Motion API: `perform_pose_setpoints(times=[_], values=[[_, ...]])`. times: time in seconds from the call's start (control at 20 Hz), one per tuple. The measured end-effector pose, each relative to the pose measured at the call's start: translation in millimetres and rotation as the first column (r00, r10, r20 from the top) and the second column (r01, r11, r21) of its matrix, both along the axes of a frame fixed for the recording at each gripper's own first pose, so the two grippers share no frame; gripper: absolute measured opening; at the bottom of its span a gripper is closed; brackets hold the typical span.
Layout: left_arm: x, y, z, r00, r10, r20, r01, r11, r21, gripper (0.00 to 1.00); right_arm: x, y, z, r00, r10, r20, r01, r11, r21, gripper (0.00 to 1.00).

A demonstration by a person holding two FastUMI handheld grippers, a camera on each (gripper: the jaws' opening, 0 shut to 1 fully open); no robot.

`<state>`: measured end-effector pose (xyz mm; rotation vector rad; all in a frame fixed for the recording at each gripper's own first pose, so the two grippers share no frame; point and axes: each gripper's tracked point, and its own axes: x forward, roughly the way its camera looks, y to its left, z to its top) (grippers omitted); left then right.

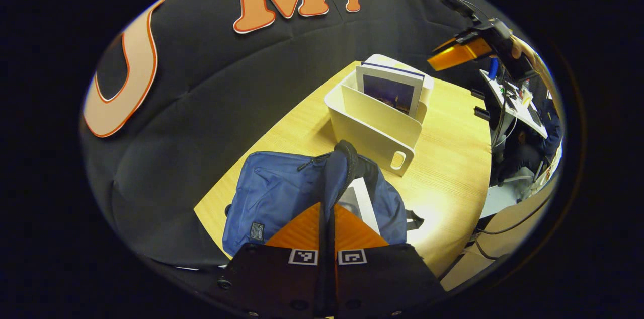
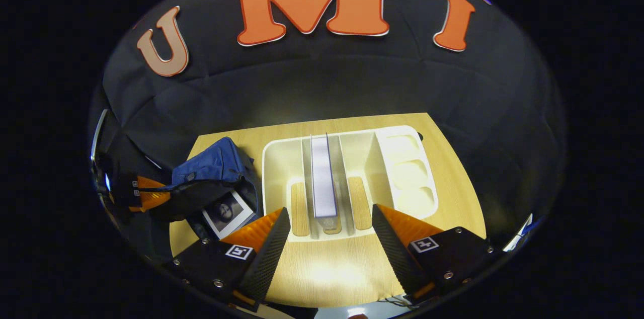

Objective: Open the schoolbag, grab two books from the bookshelf and put them into the schoolbag.

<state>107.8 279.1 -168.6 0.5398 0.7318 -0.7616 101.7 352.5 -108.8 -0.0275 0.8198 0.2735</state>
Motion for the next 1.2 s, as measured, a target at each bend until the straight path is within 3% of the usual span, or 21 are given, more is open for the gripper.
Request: perform_pose_setpoints(times=[0.35, 0.65, 0.7, 0.75, 0.8, 0.9, 0.95, 1.0, 1.05, 1.2], values=[[8.9, 7.1, -9.4, 1.0, 0.005, -0.028, -0.005, 1.0, 0.004, 0.01, 69.0, 24.4, -51.9, 0.988, 0.028, -0.155, -0.041, 0.996, -0.079, 0.98], [13.6, 12.0, -17.2, 0.998, 0.014, -0.059, -0.014, 1.0, 0.001, 0.0, 72.5, 35.7, -80.1, 0.969, 0.042, -0.243, -0.073, 0.99, -0.121, 1.0], [14.7, 12.7, -17.3, 0.998, 0.014, -0.059, -0.014, 1.0, 0.003, 0.0, 73.4, 34.9, -83.0, 0.969, 0.042, -0.242, -0.076, 0.988, -0.133, 0.82], [15.8, 12.8, -17.5, 0.998, 0.013, -0.059, -0.013, 1.0, 0.004, 0.01, 72.3, 33.1, -85.9, 0.968, 0.038, -0.247, -0.078, 0.985, -0.151, 0.75], [16.8, 11.9, -17.6, 0.998, 0.012, -0.06, -0.012, 1.0, 0.005, 0.01, 69.9, 31.6, -87.4, 0.966, 0.047, -0.254, -0.09, 0.983, -0.158, 0.52], [15.7, 10.1, -17.4, 0.998, 0.012, -0.066, -0.011, 1.0, 0.002, 0.01, 66.2, 33.2, -88.1, 0.963, 0.055, -0.263, -0.101, 0.981, -0.167, 0.37], [14.9, 10.2, -18.4, 0.997, 0.013, -0.07, -0.013, 1.0, 0.0, 0.0, 66.6, 33.9, -88.1, 0.964, 0.057, -0.259, -0.104, 0.98, -0.17, 0.35], [14.6, 9.9, -18.6, 0.997, 0.015, -0.073, -0.016, 1.0, -0.003, 0.0, 65.1, 32.9, -87.3, 0.965, 0.055, -0.258, -0.104, 0.978, -0.179, 0.41], [14.8, 9.7, -18.1, 0.997, 0.019, -0.075, -0.02, 1.0, -0.005, 0.0, 63.3, 32.0, -86.1, 0.965, 0.056, -0.255, -0.105, 0.977, -0.184, 0.32], [12.5, 10.1, -18.8, 0.997, 0.021, -0.081, -0.022, 1.0, -0.008, 0.0, 61.1, 32.0, -70.5, 0.973, 0.05, -0.227, -0.086, 0.985, -0.152, 0.31]])
